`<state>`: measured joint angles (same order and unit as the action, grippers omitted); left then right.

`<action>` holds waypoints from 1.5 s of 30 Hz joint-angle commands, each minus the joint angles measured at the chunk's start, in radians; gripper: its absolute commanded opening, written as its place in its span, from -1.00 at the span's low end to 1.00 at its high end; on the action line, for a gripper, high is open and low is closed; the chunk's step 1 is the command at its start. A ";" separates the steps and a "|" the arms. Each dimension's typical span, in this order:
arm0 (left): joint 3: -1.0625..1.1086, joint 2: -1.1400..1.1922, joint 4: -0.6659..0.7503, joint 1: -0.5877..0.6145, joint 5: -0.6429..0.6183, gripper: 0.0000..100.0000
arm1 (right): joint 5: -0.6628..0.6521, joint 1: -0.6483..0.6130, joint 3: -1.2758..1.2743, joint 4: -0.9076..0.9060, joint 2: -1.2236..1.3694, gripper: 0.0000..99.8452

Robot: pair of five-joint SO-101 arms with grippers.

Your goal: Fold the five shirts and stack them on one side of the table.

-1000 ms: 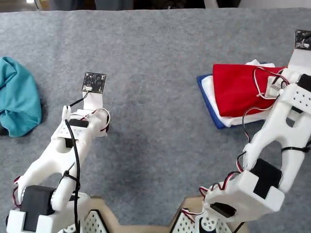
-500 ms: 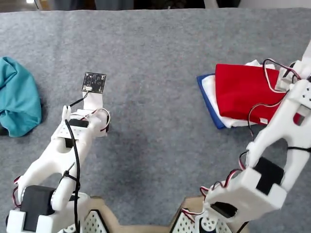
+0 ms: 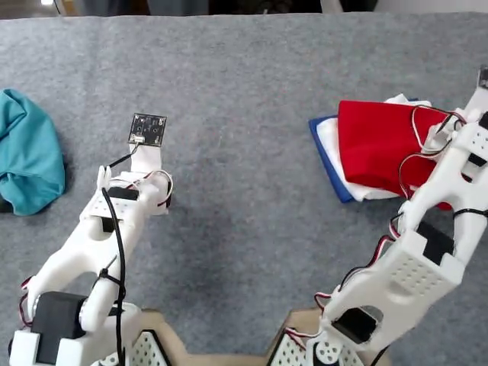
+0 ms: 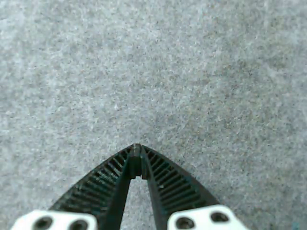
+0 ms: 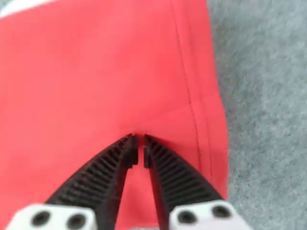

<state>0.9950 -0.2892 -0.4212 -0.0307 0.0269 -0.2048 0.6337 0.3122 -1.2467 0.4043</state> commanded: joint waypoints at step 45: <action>-0.576 -0.190 -0.698 0.065 0.087 -0.95 | 0.060 -0.304 0.153 -0.287 -0.232 -0.94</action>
<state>0.3460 -0.2785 -1.1116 0.1903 0.0806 -0.1557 0.3345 0.4212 -1.5290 0.2279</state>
